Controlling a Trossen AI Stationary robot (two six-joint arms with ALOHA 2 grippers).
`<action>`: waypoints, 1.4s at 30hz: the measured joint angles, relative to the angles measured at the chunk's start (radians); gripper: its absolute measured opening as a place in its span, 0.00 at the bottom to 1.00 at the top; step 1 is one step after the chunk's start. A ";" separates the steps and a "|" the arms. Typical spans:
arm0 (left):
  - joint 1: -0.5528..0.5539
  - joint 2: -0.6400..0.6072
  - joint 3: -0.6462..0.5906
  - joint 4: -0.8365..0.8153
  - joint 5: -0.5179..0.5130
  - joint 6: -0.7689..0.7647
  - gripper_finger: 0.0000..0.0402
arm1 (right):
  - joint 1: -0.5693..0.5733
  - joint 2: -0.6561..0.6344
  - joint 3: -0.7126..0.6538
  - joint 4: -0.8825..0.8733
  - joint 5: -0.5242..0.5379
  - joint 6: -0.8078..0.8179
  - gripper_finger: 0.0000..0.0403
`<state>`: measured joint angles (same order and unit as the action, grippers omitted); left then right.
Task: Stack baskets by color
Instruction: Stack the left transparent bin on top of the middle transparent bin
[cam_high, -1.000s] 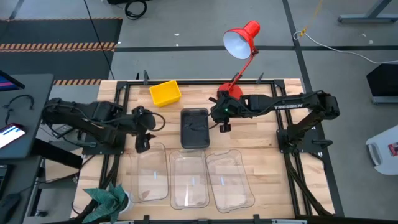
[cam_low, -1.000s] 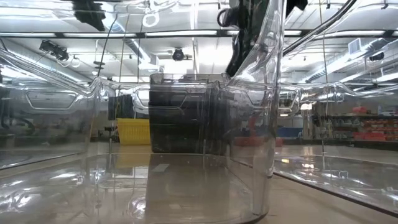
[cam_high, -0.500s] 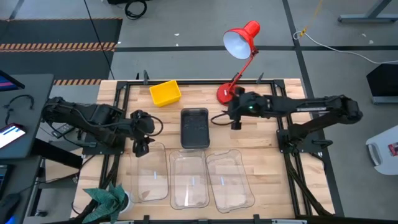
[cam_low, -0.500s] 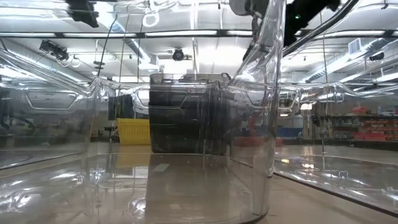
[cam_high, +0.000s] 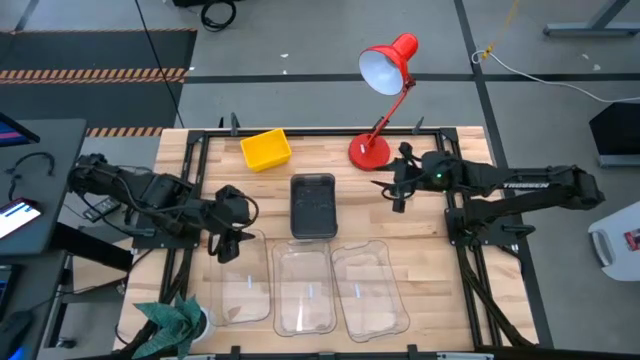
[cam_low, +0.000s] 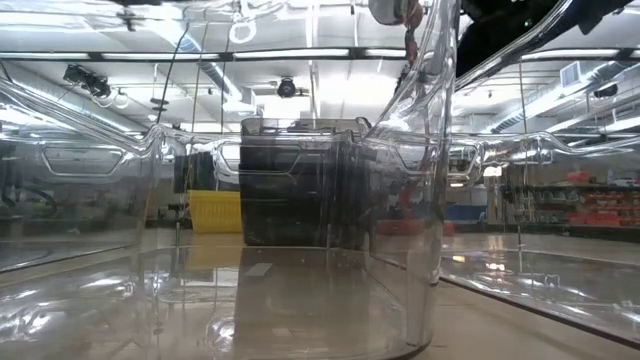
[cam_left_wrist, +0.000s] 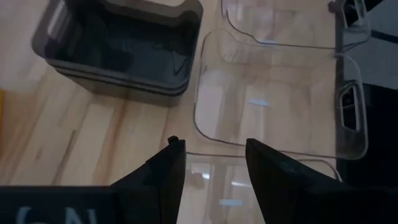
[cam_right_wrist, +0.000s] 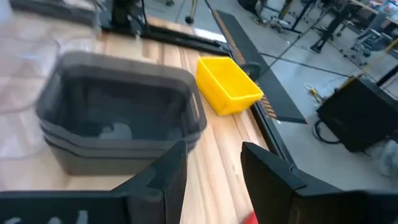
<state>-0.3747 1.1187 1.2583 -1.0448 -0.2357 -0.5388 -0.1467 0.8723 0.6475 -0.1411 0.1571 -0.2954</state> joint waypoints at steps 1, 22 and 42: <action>-0.006 0.000 -0.002 0.005 -0.016 0.000 0.43 | 0.000 -0.010 -0.003 0.002 -0.012 0.009 0.39; -0.204 0.012 -0.088 0.170 -0.153 -0.020 0.43 | 0.150 -0.008 -0.004 0.066 -0.107 0.300 0.39; -0.323 0.316 -0.087 0.327 -0.022 -0.354 0.43 | 0.372 0.105 -0.001 0.104 0.034 0.321 0.39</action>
<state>-0.6975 1.4348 1.1709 -0.7178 -0.2582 -0.8925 0.2254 0.9772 0.6464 -0.0370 0.1911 0.0257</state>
